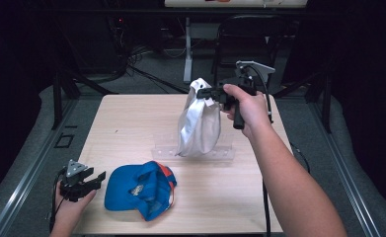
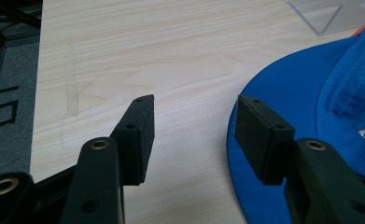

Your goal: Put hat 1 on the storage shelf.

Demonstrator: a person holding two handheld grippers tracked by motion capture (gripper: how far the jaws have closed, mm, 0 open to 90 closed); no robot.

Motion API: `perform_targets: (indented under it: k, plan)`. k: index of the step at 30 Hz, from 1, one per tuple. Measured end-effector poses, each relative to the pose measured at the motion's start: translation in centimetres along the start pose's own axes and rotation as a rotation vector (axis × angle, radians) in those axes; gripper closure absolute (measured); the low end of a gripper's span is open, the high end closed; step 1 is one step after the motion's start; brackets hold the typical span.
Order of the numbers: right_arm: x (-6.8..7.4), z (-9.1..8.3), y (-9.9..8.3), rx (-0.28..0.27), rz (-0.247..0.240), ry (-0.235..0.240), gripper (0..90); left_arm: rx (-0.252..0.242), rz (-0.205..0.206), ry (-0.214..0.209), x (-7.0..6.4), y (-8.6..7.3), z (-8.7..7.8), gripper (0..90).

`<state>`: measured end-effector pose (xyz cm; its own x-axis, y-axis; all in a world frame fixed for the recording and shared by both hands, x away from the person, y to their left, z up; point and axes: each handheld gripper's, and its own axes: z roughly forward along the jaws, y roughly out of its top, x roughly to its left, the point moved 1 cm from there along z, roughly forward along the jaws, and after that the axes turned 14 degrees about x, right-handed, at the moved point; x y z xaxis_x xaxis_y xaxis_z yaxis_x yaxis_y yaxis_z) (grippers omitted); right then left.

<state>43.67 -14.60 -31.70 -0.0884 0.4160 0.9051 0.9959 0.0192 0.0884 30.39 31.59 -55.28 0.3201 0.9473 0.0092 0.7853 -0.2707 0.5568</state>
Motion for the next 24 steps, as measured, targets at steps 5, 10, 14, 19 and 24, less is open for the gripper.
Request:
perform_targets:
  k: [5,10,14,19,24]
  plan:
    - [-0.2,1.5,1.0,0.02,0.01,-0.004,81.5,-0.013,-0.007,0.0,0.0,-0.1,0.1,48.2]
    - [-0.2,2.3,1.6,0.025,0.016,-0.007,81.5,-0.012,-0.008,-0.001,0.0,-0.1,0.0,48.2]
    - [0.0,2.8,2.2,0.017,0.018,-0.022,81.5,-0.005,-0.002,-0.007,-0.1,-0.2,0.0,48.1]
    - [0.0,3.3,2.7,0.007,0.023,-0.042,81.4,-0.001,0.01,-0.013,-0.4,-0.1,-0.4,48.1]
    - [-0.3,4.0,3.0,-0.001,0.029,-0.032,81.4,-0.036,0.022,-0.022,-1.3,0.3,-0.6,47.6]
